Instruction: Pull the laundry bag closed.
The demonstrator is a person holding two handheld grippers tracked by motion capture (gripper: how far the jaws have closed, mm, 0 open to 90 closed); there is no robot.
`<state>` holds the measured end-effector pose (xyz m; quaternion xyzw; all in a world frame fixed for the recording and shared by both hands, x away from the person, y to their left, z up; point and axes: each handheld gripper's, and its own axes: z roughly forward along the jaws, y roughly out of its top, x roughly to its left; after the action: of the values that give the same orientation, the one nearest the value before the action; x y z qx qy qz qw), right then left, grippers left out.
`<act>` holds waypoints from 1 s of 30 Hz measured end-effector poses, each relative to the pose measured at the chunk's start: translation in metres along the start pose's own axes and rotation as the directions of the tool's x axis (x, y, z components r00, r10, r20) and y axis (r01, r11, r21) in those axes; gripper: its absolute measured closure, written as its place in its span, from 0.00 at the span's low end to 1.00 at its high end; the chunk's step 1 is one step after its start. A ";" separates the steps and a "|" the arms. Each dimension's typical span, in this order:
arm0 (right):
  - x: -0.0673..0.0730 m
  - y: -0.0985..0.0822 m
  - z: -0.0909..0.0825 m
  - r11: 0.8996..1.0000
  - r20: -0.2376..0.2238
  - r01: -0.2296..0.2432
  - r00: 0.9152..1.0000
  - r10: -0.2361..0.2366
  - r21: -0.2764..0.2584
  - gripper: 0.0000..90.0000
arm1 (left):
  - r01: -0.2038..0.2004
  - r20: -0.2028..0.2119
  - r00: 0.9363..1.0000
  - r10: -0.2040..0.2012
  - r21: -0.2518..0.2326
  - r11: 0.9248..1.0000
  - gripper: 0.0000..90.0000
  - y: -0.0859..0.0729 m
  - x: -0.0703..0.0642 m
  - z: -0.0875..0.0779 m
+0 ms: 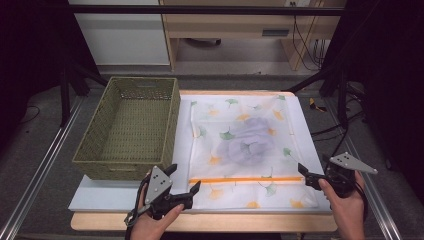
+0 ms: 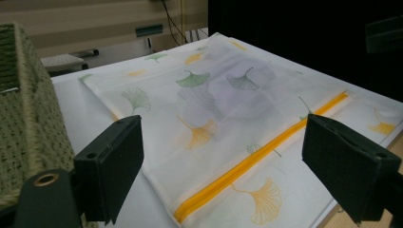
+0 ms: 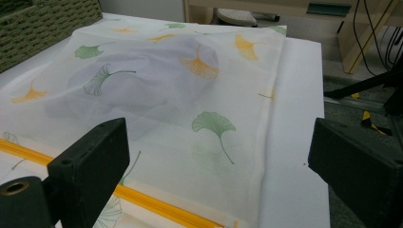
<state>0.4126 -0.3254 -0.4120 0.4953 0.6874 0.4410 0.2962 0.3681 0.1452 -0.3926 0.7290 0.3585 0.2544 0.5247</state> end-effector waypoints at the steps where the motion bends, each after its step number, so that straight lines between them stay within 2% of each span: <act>1: 0.000 0.000 0.000 1.000 0.001 0.000 1.000 0.000 0.000 0.07 | 0.002 -0.002 1.000 -0.002 -0.001 1.000 0.15 0.001 0.002 -0.002; 6: 0.000 -0.002 0.001 1.000 0.008 0.011 1.000 -0.011 0.016 0.07 | 0.024 -0.031 0.999 -0.024 -0.002 1.000 0.15 0.007 0.013 -0.017; 9: 0.000 -0.003 0.001 0.999 0.018 0.026 0.999 -0.026 0.027 0.07 | 0.009 -0.063 0.998 -0.007 0.029 1.000 0.14 0.010 0.018 -0.025; 13: -0.003 -0.005 -0.001 0.999 0.040 0.034 0.999 -0.035 0.030 0.07 | 0.006 -0.101 0.995 -0.003 0.037 0.999 0.14 0.016 0.023 -0.036; 19: -0.008 -0.010 -0.004 0.999 0.068 0.020 0.997 -0.023 0.049 0.06 | -0.015 -0.150 0.988 0.023 0.057 0.998 0.14 0.020 0.032 -0.054; 22: -0.010 -0.013 -0.004 0.998 0.080 0.022 0.996 -0.027 0.059 0.06 | -0.004 -0.170 0.985 0.015 0.065 0.998 0.14 0.018 0.038 -0.060; 26: -0.012 -0.017 -0.006 0.997 0.095 0.021 0.995 -0.028 0.072 0.06 | -0.003 -0.234 0.972 0.023 0.087 0.996 0.14 0.013 0.047 -0.068; 29: -0.014 -0.019 -0.008 0.997 0.104 0.024 0.994 -0.031 0.074 0.07 | -0.009 -0.269 0.962 0.037 0.103 0.995 0.14 0.007 0.053 -0.073; 30: -0.015 -0.020 -0.009 0.997 0.104 0.026 0.994 -0.033 0.075 0.08 | -0.012 -0.274 0.961 0.041 0.109 0.994 0.14 0.006 0.054 -0.074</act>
<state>0.4018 -0.3448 -0.4264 0.5183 0.6938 0.3841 0.3200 0.3477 0.2299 -0.3637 0.7181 0.4312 0.3411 0.4268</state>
